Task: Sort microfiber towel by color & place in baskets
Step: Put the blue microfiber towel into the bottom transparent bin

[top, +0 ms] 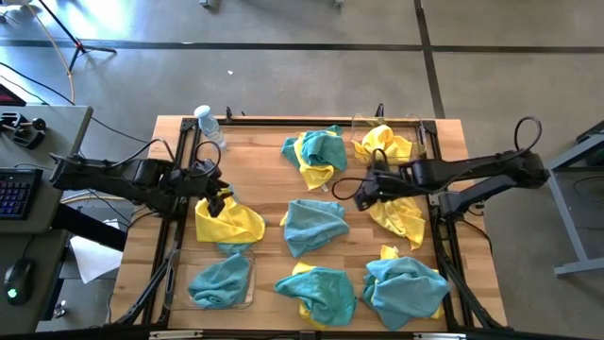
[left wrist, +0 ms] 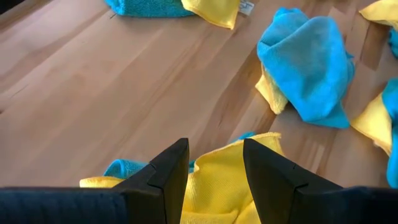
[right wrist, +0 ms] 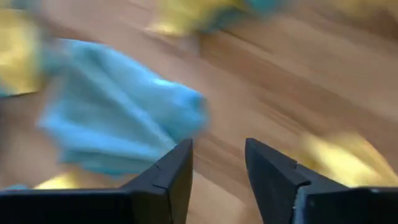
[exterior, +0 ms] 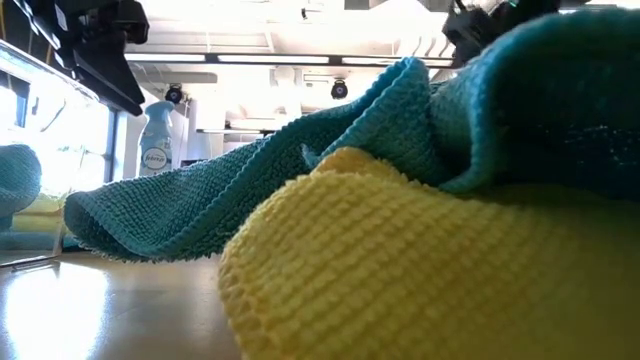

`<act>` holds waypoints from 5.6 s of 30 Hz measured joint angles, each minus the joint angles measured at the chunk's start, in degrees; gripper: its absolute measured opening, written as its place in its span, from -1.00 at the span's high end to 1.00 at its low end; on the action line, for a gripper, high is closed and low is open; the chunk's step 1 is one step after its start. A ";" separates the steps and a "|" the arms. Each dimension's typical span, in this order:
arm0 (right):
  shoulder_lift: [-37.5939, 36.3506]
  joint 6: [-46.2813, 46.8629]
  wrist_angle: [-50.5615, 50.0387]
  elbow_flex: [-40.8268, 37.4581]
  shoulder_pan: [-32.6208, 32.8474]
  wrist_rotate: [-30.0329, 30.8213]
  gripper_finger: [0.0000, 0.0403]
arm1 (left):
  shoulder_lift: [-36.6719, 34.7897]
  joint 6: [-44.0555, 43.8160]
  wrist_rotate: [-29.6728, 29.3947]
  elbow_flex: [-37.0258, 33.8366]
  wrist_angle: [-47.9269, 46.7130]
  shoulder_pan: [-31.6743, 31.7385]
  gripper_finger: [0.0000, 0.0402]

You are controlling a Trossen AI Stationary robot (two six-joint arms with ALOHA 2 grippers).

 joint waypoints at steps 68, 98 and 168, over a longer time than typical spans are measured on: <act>0.08 -18.22 -16.70 15.45 17.99 15.88 1.00 | 15.25 7.65 0.92 12.84 25.80 0.43 0.29; -7.99 -49.95 27.49 -0.33 13.18 11.84 1.00 | 59.89 27.78 9.31 54.53 27.62 0.10 0.29; -24.23 -8.17 17.63 -27.36 24.43 20.09 0.38 | 43.54 -48.86 -1.51 54.93 -24.97 -21.89 1.00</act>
